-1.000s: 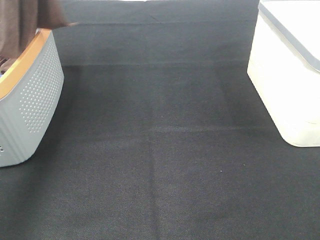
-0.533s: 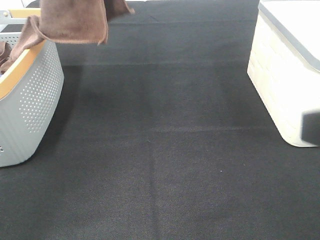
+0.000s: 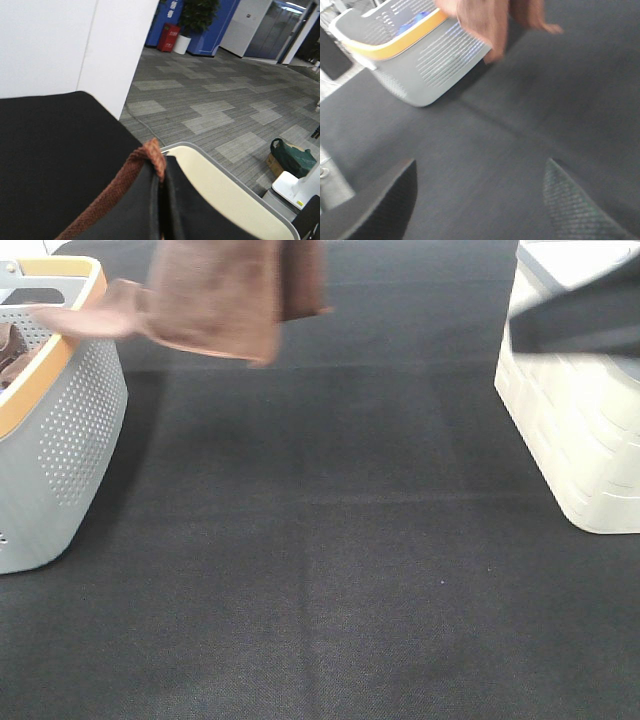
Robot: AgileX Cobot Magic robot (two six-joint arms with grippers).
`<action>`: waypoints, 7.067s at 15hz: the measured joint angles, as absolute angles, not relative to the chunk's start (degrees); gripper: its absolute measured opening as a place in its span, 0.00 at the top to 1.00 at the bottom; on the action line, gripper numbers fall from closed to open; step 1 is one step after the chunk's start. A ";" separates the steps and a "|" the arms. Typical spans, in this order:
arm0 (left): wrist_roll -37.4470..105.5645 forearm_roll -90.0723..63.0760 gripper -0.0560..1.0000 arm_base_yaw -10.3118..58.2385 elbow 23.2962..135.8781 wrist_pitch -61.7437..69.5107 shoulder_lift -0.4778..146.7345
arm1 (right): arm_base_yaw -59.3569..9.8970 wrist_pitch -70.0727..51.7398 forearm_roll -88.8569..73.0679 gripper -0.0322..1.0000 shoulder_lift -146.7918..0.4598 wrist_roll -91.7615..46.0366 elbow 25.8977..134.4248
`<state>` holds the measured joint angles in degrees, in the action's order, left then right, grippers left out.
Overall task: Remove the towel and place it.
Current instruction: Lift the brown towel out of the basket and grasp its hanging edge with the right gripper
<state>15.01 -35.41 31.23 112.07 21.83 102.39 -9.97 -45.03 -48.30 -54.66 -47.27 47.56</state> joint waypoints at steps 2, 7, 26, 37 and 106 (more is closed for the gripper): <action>17.13 -34.72 0.95 34.55 112.07 19.02 103.93 | -15.87 -39.02 -43.60 0.31 -58.38 -47.84 50.59; 16.67 -34.15 0.95 36.61 112.07 16.56 105.60 | -30.19 -18.68 -15.93 0.31 -66.98 -29.05 51.34; 13.18 -32.77 0.95 36.78 112.07 17.13 106.00 | -39.48 -12.32 3.15 0.35 -75.97 -15.99 51.34; -15.53 0.29 0.95 36.78 112.07 32.14 106.00 | -39.48 -51.57 29.74 0.35 -78.32 13.06 68.75; -5.96 -2.86 0.95 39.48 121.93 36.15 106.00 | -51.62 -15.30 21.26 0.24 -82.56 18.33 67.32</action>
